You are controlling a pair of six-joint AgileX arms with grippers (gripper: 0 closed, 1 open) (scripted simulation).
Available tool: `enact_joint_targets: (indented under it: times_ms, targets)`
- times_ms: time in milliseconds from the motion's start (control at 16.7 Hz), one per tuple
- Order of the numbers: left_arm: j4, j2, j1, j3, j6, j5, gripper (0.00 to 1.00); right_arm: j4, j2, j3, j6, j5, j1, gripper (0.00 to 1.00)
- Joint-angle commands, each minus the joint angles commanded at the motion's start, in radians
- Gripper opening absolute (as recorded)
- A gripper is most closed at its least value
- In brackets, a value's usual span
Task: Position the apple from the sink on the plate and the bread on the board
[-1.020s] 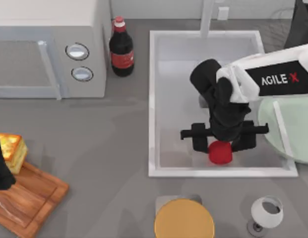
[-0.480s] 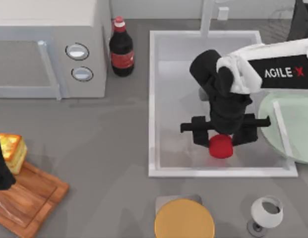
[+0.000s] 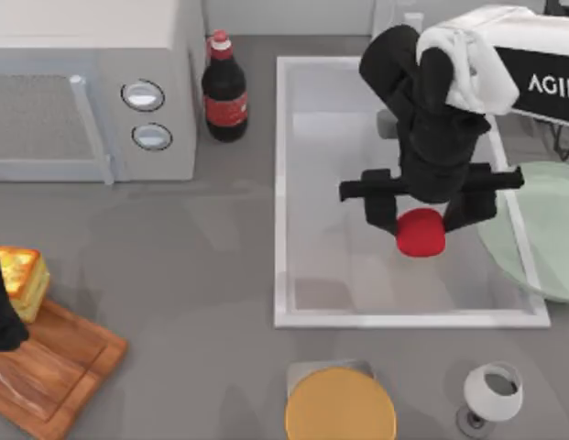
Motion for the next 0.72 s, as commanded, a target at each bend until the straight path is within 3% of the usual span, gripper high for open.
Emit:
enact_joint_targets:
  times_ms: [360, 720]
  targets:
    - [0.000, 0.000, 0.000, 0.000, 0.000, 0.000, 1.00, -0.007, -0.017, 0.019, -0.013, -0.003, -0.015, 0.00]
    - [0.000, 0.000, 0.000, 0.000, 0.000, 0.000, 1.00, -0.101, -0.053, 0.083, -0.138, -0.033, -0.149, 0.00]
